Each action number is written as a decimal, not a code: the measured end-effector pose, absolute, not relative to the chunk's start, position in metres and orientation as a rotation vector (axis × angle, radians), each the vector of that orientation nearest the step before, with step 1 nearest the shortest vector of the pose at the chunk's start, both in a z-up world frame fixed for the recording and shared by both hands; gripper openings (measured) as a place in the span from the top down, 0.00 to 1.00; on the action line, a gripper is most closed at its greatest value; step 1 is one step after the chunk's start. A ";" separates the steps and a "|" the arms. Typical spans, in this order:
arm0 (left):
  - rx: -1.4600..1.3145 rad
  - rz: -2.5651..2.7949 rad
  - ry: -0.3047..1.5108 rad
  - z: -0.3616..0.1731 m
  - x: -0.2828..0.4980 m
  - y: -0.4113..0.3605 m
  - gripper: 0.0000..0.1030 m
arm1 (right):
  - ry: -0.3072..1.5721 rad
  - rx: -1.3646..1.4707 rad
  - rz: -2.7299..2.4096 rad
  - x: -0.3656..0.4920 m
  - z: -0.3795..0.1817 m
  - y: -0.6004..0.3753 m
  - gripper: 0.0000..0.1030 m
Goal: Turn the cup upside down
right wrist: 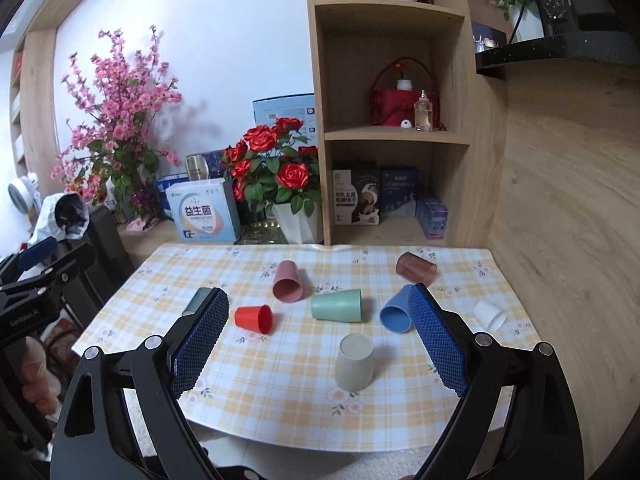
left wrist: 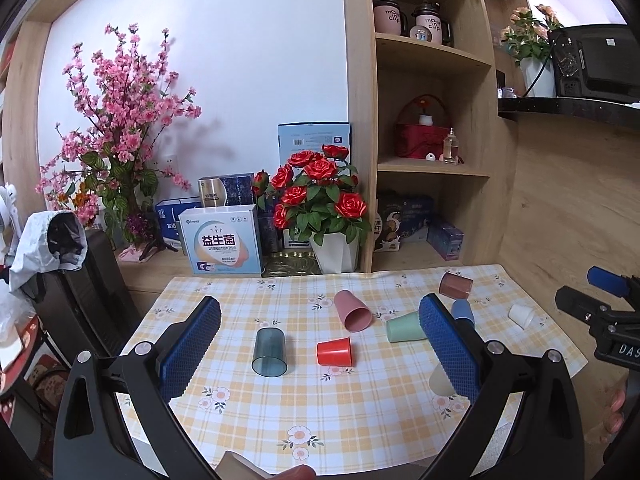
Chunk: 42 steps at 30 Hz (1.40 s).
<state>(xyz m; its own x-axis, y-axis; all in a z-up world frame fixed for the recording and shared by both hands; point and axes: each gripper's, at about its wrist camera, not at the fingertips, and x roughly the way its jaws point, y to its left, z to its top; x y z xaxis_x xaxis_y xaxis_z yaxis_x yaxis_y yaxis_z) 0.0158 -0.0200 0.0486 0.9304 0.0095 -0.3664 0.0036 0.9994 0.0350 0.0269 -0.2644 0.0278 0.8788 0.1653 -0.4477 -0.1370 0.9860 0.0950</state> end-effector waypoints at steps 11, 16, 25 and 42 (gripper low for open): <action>0.033 0.013 0.376 0.053 0.014 -0.020 0.06 | 0.459 0.066 0.135 0.025 0.034 -0.268 0.14; 0.034 0.014 0.384 0.054 0.015 -0.020 0.06 | 0.461 0.063 0.135 0.025 0.033 -0.267 0.14; 0.035 0.013 0.388 0.055 0.017 -0.019 0.06 | 0.458 0.064 0.129 0.025 0.034 -0.267 0.14; 0.031 0.013 0.386 0.058 0.014 -0.020 0.06 | 0.444 0.066 0.110 0.022 0.036 -0.269 0.14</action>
<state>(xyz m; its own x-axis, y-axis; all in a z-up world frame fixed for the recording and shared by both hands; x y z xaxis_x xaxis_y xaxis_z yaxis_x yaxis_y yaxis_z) 0.0138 -0.0198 0.0579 0.9262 0.0191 -0.3767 -0.0071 0.9994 0.0332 0.0218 -0.2693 0.0357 0.8972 0.1208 -0.4247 -0.0921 0.9919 0.0875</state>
